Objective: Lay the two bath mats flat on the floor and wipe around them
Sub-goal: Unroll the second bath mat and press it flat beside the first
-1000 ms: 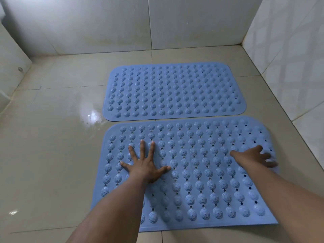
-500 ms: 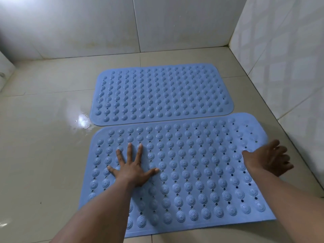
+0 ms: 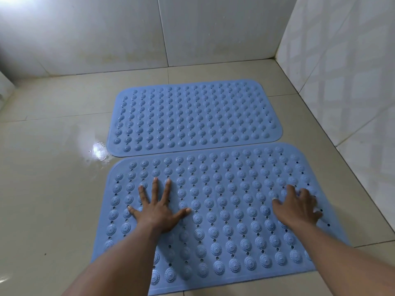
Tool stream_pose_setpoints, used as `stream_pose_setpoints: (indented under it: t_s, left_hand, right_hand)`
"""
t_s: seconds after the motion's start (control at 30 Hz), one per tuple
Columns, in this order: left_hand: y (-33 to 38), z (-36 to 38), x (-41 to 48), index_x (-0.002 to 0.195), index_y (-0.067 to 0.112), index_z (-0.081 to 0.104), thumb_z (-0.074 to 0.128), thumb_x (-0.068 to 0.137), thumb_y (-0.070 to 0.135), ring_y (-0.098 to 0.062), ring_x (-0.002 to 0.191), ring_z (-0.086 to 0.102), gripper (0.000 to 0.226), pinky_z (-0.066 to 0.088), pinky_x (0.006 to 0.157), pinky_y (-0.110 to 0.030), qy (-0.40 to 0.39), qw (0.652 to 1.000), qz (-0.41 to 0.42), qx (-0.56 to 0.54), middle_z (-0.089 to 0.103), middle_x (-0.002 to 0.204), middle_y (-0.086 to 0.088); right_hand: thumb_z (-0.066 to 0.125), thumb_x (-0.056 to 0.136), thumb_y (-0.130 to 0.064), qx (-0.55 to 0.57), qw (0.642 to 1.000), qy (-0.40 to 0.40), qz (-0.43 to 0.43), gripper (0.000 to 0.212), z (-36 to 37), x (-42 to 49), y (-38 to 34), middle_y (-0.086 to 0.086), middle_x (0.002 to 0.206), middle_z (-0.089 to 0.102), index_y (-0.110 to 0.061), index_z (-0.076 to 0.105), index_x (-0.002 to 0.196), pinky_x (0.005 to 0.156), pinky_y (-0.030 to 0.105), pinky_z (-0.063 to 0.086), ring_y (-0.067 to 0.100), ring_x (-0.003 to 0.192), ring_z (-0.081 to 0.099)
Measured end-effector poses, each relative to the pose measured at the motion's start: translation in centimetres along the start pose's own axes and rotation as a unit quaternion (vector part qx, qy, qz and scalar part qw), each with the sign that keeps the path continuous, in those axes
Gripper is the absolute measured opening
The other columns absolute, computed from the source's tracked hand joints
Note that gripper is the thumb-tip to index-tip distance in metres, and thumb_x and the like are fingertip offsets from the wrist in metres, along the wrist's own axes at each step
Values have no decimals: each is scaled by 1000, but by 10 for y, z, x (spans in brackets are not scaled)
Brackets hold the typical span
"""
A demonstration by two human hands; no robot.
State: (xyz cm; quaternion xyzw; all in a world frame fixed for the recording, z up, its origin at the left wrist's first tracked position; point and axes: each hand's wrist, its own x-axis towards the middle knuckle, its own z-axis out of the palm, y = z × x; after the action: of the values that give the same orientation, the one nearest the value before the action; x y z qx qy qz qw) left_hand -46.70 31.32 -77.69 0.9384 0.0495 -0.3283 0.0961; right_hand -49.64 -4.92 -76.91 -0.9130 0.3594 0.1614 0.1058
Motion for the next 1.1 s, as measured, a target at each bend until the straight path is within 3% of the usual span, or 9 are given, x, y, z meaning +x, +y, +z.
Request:
stream_pose_setpoints:
  t_s: [0.17, 0.23, 0.33, 0.77, 0.9, 1.1]
  left_hand:
    - [-1, 12, -3, 144, 52, -34, 14, 58, 107, -33, 142, -43, 113, -4, 110, -79, 31, 1000, 8, 0, -49, 151, 14]
    - [-3, 12, -4, 144, 53, -34, 13, 59, 107, -32, 142, -43, 111, -6, 111, -78, 34, 999, 9, 1, -49, 151, 15]
    - [-6, 10, -3, 143, 55, -34, 12, 58, 107, -30, 143, -42, 110, -7, 111, -77, 35, 999, 8, 4, -48, 152, 17]
    - [-11, 8, 1, 144, 56, -32, 17, 61, 106, -28, 142, -43, 109, -12, 109, -78, 43, 999, 13, -5, -46, 153, 17]
    - [-9, 14, 3, 152, 50, -23, 10, 69, 101, -31, 145, -40, 103, -13, 114, -71, 104, 994, 22, 12, -39, 160, 8]
    - [27, 5, 20, 153, 47, -22, 12, 82, 91, -29, 146, -38, 91, -15, 119, -61, 170, 982, 75, 23, -37, 161, 4]
  right_hand:
    - [34, 95, -64, -16, 989, 6, -147, 66, 25, -16, -27, -2, 167, -3, -38, 18, 153, 115, 67, 15, 29, 153, -8]
    - [29, 93, -71, -44, 976, -28, -210, 71, 32, -22, -44, -5, 168, -8, -40, 11, 155, 115, 69, 9, 28, 153, -16]
    - [25, 91, -76, -53, 975, -53, -209, 77, 39, -23, -59, -6, 168, -13, -38, 6, 156, 114, 72, 7, 31, 151, -23]
    - [23, 89, -80, -61, 974, -41, -214, 79, 40, -23, -58, -7, 167, -9, -41, 7, 155, 114, 70, 12, 30, 152, -18]
    - [26, 91, -75, -58, 969, 28, -240, 71, 37, -20, -56, -4, 167, 7, -40, 22, 152, 115, 62, 16, 27, 153, -4]
    - [27, 96, -66, -58, 960, 58, -267, 68, 13, 21, -59, -3, 168, 9, -34, 22, 156, 117, 60, 13, 24, 154, -1]
